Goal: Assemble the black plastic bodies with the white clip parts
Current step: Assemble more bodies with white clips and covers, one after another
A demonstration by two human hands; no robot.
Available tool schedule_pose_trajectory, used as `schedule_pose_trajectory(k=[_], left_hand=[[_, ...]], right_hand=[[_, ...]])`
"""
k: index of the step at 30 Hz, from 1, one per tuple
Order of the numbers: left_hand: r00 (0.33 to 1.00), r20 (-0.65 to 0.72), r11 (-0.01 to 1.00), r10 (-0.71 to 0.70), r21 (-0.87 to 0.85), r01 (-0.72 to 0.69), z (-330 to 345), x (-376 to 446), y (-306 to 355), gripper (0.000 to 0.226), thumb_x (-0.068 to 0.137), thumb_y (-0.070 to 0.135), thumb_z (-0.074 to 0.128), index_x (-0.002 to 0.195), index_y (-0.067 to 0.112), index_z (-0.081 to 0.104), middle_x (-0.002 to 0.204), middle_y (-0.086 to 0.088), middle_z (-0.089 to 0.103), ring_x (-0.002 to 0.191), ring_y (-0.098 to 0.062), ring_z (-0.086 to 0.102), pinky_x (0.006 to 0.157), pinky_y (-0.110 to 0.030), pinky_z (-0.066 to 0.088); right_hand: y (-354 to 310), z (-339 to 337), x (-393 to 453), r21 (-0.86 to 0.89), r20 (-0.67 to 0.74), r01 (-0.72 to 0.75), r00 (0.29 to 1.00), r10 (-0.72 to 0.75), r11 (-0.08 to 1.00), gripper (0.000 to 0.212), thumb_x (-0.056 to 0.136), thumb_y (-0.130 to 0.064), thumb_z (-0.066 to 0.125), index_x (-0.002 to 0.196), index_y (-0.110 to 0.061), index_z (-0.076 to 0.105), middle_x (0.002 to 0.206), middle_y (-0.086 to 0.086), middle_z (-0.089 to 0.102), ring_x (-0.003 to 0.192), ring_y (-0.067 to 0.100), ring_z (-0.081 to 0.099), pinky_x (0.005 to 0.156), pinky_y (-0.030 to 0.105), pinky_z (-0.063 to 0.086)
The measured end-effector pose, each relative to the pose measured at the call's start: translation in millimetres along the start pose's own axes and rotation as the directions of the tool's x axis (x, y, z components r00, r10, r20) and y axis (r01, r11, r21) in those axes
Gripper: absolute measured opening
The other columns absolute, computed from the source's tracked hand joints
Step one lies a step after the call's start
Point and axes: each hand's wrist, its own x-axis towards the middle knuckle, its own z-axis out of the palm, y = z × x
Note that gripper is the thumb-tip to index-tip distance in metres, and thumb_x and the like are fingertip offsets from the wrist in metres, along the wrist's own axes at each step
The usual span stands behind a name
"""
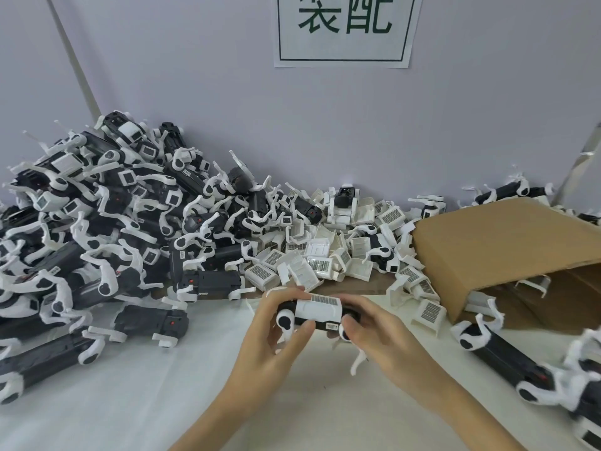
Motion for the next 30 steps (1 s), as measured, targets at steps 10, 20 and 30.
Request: schedule_pose_trajectory(k=[10, 20, 30], left_hand=[[0.958, -0.110, 0.959, -0.265, -0.136, 0.249, 3, 13, 6, 0.051, 0.090, 0.055, 0.078, 0.131, 0.033, 0.057, 0.106, 0.001, 0.079, 0.109, -0.022, 0.073, 0.095, -0.033, 0.048], [0.970, 0.071, 0.934, 0.232, 0.262, -0.242, 2, 16, 22, 0.042, 0.095, 0.010, 0.076, 0.132, 0.023, 0.062, 0.129, 0.017, 0.066, 0.128, -0.013, 0.060, 0.104, -0.011, 0.039], [0.992, -0.116, 0.959, 0.041, 0.284, -0.007, 9, 19, 29, 0.021, 0.090, 0.049, 0.080, 0.100, 0.035, 0.068, 0.097, 0.016, 0.072, 0.098, -0.007, 0.064, 0.089, -0.030, 0.046]], right_hand=[[10, 7, 0, -0.088, -0.129, 0.192, 0.971, -0.202, 0.977, 0.049, 0.090, -0.019, 0.080, 0.133, -0.026, 0.056, 0.129, -0.002, 0.066, 0.130, 0.022, 0.057, 0.115, 0.033, 0.041], [1, 0, -1, -0.504, -0.089, 0.255, 0.935, -0.344, 0.825, 0.007, 0.101, -0.040, 0.062, 0.107, -0.038, 0.064, 0.102, -0.022, 0.061, 0.096, 0.001, 0.058, 0.080, 0.013, 0.042], [3, 4, -3, -0.755, -0.022, 0.317, 0.863, -0.505, 0.575, 0.046, 0.106, -0.046, 0.053, 0.145, -0.022, 0.054, 0.138, -0.015, 0.052, 0.132, 0.010, 0.047, 0.111, 0.029, 0.038]])
